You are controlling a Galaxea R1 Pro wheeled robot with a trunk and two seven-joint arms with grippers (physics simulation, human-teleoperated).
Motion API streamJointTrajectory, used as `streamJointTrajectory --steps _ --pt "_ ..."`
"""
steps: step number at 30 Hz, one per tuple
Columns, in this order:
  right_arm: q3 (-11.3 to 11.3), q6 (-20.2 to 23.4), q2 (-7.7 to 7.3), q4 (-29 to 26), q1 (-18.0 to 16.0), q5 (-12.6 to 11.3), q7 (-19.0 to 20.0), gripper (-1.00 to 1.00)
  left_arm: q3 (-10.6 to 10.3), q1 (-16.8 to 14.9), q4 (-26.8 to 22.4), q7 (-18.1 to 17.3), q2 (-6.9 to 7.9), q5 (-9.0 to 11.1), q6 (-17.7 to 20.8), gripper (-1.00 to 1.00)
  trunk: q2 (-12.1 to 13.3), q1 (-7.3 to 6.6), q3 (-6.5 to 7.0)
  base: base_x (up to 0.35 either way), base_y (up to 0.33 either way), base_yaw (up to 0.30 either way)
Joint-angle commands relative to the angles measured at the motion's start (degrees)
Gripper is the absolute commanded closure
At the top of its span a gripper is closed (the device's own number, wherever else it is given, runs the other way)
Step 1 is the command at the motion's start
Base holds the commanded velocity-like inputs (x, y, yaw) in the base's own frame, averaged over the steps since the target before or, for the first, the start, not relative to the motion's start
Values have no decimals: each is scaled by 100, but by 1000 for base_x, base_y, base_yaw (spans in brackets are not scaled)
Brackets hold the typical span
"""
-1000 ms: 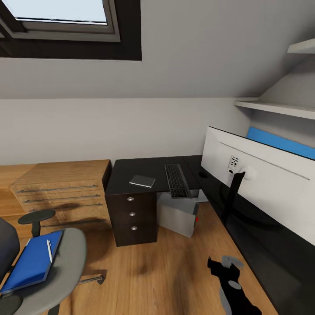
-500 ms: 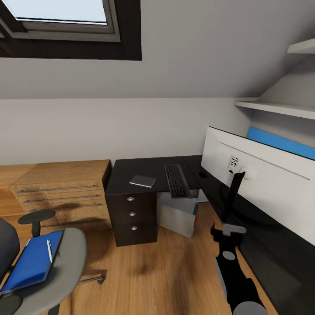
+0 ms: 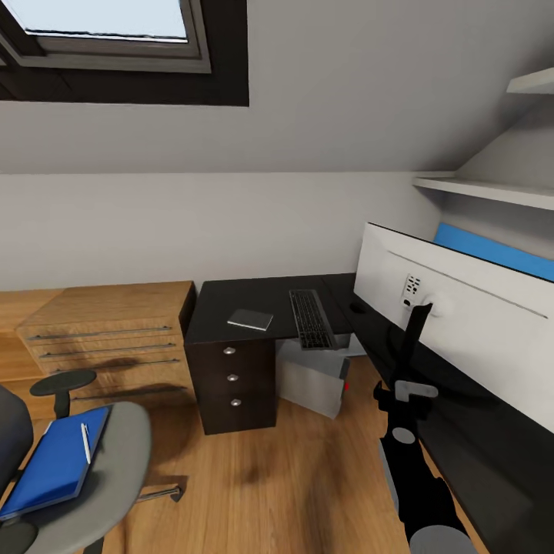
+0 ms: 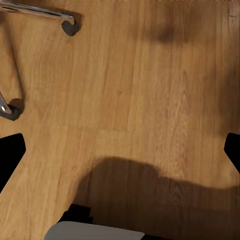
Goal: In the bedroom, organize the workspace by keeping the computer under the desk, ensuring the monitor is on the desk, placing the keyboard on the desk next to the monitor, placing the mouse on the desk next to the keyboard, moving the folder from the swivel chair onto the desk next to the mouse, stacking the notebook on top of the folder with the pen on top of the notebook, and positioning the swivel chair next to the desk.
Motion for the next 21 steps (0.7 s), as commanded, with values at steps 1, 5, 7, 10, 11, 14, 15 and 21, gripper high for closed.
streamJointTrajectory --steps 1,5,7,10,11,14,15,21 --pt "-19 -40 3 4 -4 60 -11 -100 -49 -4 2 32 3 26 -20 -100 -4 2 -6 217 0 0" --pt "-40 -128 -3 13 -4 64 -18 -100 -48 -5 5 15 3 26 -19 -100 -4 2 -6 226 0 0" --pt "-71 -139 -12 14 -4 65 -19 -100 -48 -6 3 13 -2 26 -19 -100 -4 2 -6 91 0 0" --pt "-131 -147 -35 15 -4 65 -19 -100 -48 -6 6 11 -14 26 -20 -100 -4 2 -6 48 -2 0" --pt "-145 -148 -39 15 -4 66 -19 -100 -50 -7 8 11 -21 26 -20 -100 -4 2 -6 103 -40 0" --pt "-176 -150 -50 16 -4 68 -30 -100 -54 -7 10 11 -34 22 -20 -100 -4 2 -6 160 -92 0" --pt "-189 -150 -55 16 -4 67 -36 -100 -55 -8 10 11 -35 21 -20 -100 -4 2 -6 148 -94 0" --pt "-407 -151 -93 23 -4 64 -68 -100 -54 -5 11 10 -62 20 -24 -100 -4 2 -6 53 -33 0"
